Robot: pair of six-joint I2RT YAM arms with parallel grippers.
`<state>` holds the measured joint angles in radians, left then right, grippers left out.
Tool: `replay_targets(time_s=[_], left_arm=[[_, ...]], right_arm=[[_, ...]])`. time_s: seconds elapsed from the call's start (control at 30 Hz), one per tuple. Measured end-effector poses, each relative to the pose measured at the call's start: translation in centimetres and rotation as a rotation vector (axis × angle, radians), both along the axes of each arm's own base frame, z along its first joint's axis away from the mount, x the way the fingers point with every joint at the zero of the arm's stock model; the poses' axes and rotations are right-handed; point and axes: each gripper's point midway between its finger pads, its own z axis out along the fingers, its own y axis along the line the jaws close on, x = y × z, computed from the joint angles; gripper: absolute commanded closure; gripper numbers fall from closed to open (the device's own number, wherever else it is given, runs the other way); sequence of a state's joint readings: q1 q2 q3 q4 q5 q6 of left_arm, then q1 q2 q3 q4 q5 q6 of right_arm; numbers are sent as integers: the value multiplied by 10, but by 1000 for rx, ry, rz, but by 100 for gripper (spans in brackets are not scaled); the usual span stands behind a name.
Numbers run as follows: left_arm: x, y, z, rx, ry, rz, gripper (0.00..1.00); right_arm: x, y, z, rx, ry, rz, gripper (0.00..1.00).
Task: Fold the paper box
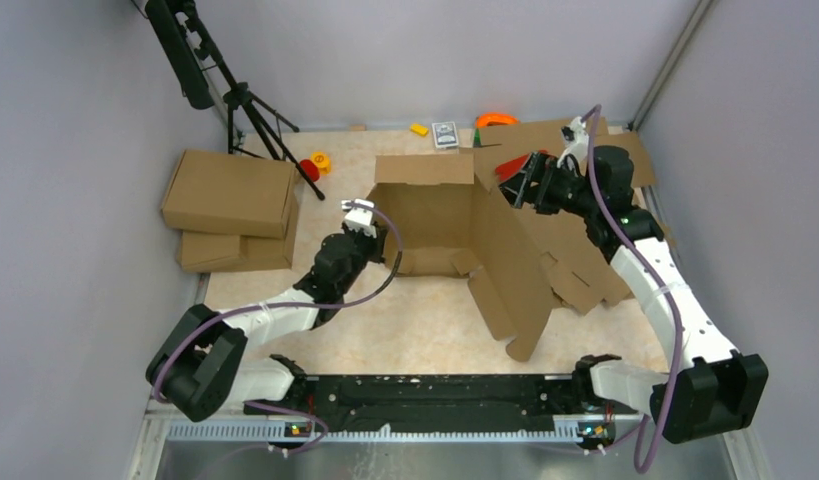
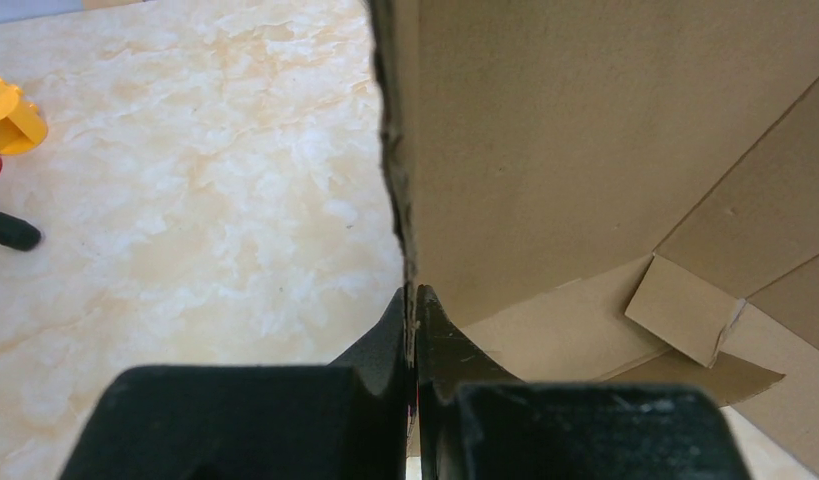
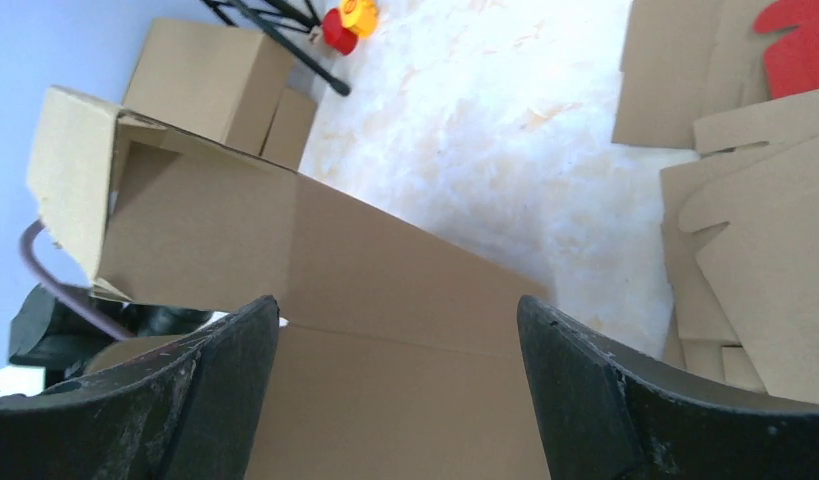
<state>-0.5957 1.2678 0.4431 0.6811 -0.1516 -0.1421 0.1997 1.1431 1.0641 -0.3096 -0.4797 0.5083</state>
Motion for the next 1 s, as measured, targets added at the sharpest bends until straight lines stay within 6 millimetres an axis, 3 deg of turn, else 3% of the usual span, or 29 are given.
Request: replay_targets(time_s=[0.13, 0.53, 1.0], left_arm=[[-1, -1, 0, 16, -8, -6, 100], [-2, -2, 0, 40, -20, -7, 100], [-5, -1, -7, 58, -9, 4, 100]], right_arm=[[-7, 7, 8, 24, 2, 53, 12], [-30, 19, 3, 57, 72, 162, 14], [-36, 23, -27, 36, 185, 225, 39]])
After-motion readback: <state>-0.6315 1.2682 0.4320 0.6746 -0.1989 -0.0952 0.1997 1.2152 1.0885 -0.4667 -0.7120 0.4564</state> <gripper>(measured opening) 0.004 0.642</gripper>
